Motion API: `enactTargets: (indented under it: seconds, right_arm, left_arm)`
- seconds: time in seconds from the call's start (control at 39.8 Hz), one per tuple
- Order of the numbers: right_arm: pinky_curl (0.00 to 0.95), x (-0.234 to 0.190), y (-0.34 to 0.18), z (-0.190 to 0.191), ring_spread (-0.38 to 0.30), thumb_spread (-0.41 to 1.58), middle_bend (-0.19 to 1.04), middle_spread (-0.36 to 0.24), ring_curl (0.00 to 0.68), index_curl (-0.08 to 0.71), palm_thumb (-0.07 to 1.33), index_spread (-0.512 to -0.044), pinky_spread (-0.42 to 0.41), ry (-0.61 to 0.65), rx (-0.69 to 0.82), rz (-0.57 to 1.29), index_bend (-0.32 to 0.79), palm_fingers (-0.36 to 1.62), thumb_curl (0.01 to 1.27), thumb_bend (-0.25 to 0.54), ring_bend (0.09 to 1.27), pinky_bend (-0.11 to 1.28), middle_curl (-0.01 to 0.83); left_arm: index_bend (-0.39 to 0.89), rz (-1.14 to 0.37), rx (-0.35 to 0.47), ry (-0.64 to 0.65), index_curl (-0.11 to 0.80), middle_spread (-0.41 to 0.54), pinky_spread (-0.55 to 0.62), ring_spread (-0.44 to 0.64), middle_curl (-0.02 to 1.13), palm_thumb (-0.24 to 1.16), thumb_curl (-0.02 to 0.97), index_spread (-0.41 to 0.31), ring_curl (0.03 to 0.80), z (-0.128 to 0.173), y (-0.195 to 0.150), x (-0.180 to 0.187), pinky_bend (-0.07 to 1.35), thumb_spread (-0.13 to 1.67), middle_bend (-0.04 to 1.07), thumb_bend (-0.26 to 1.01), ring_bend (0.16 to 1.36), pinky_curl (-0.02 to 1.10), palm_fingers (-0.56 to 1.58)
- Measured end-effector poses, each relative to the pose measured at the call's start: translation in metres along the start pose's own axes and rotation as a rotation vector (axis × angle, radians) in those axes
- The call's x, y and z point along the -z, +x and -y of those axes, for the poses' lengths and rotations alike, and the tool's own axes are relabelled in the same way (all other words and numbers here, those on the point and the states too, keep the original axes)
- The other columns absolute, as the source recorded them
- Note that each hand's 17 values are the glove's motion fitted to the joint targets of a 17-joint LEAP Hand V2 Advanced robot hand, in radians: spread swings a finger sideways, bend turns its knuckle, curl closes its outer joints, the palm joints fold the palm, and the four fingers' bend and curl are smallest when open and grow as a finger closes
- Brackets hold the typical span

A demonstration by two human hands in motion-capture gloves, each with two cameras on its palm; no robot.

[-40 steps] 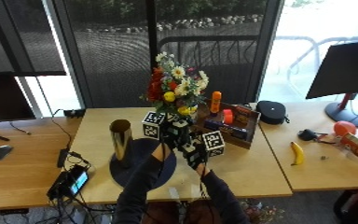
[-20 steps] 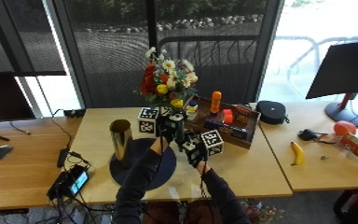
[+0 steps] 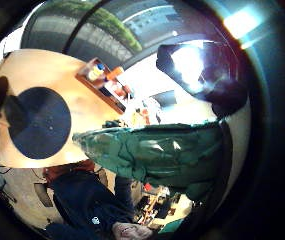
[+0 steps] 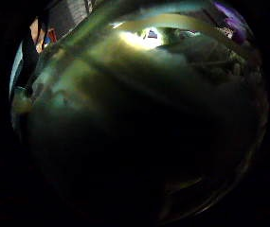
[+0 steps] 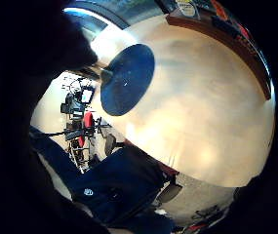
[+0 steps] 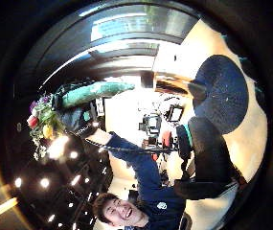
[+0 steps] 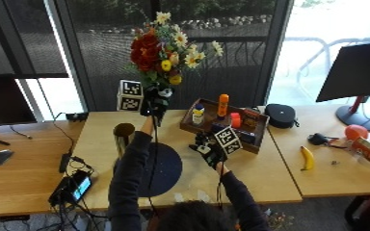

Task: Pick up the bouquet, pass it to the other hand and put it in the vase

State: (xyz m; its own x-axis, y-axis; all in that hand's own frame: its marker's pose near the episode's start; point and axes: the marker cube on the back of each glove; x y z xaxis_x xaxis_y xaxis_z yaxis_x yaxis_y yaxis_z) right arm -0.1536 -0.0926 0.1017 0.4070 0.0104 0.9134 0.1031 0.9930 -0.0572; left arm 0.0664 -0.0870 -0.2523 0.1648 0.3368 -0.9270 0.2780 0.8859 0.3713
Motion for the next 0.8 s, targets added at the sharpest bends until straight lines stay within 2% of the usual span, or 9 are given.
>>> enactTargets:
  seconds: [0.3, 0.4, 0.5, 0.6, 0.7, 0.8]
  right_arm:
    - [0.417, 0.001, 0.017, 0.003, -0.152, 1.10, 0.25, -0.101, 0.415, 0.204, 0.84, -0.278, 0.031, 0.009, -0.037, -0.003, 0.06, 0.47, 0.38, -0.015, 0.62, 0.70, 0.439]
    - [0.411, -0.009, 0.020, 0.006, -0.148, 1.11, 0.24, -0.095, 0.414, 0.187, 0.83, -0.279, 0.034, -0.008, -0.052, -0.008, 0.06, 0.46, 0.38, -0.017, 0.63, 0.71, 0.436]
    - [0.405, -0.017, 0.010, 0.005, -0.146, 1.12, 0.23, -0.091, 0.413, 0.177, 0.83, -0.278, 0.043, 0.032, -0.010, -0.069, 0.07, 0.45, 0.38, -0.017, 0.63, 0.71, 0.434]
    - [0.399, -0.021, 0.000, -0.001, -0.145, 1.12, 0.23, -0.088, 0.408, 0.169, 0.83, -0.278, 0.047, -0.031, -0.005, 0.001, 0.07, 0.45, 0.39, -0.017, 0.62, 0.71, 0.434]
    - [0.391, -0.023, 0.009, 0.010, -0.144, 1.12, 0.23, -0.082, 0.406, 0.163, 0.83, -0.278, 0.053, 0.048, -0.051, -0.073, 0.07, 0.45, 0.39, -0.014, 0.62, 0.70, 0.434]
    - [0.388, -0.024, 0.017, 0.019, -0.144, 1.13, 0.22, -0.080, 0.403, 0.157, 0.84, -0.277, 0.060, 0.120, -0.025, -0.139, 0.07, 0.46, 0.40, -0.014, 0.62, 0.71, 0.434]
  left_arm:
    - [0.27, 0.093, 0.011, 0.163, 0.581, -0.258, -0.26, -0.30, 0.56, 1.12, 0.741, -0.265, 0.456, 0.030, 0.005, 0.055, 0.25, 0.12, 0.38, -0.03, 0.35, 0.44, 1.14]
    - [0.26, 0.092, 0.058, 0.238, 0.590, -0.259, -0.26, -0.30, 0.57, 1.12, 0.748, -0.267, 0.463, 0.048, 0.000, 0.086, 0.25, 0.11, 0.38, -0.03, 0.35, 0.44, 1.14]
    - [0.25, 0.061, 0.106, 0.265, 0.598, -0.260, -0.26, -0.31, 0.57, 1.12, 0.755, -0.270, 0.466, 0.059, -0.009, 0.109, 0.25, 0.11, 0.37, -0.03, 0.35, 0.44, 1.15]
    - [0.25, 0.049, 0.124, 0.276, 0.606, -0.261, -0.26, -0.31, 0.58, 1.12, 0.761, -0.271, 0.470, 0.064, -0.018, 0.123, 0.25, 0.10, 0.37, -0.03, 0.34, 0.45, 1.15]
    - [0.23, 0.053, 0.137, 0.301, 0.614, -0.261, -0.27, -0.31, 0.58, 1.12, 0.767, -0.273, 0.474, 0.068, -0.029, 0.139, 0.25, 0.10, 0.37, -0.03, 0.34, 0.45, 1.15]
    - [0.23, 0.039, 0.161, 0.321, 0.622, -0.262, -0.27, -0.31, 0.59, 1.11, 0.771, -0.274, 0.477, 0.070, -0.042, 0.155, 0.25, 0.10, 0.36, -0.03, 0.34, 0.45, 1.15]
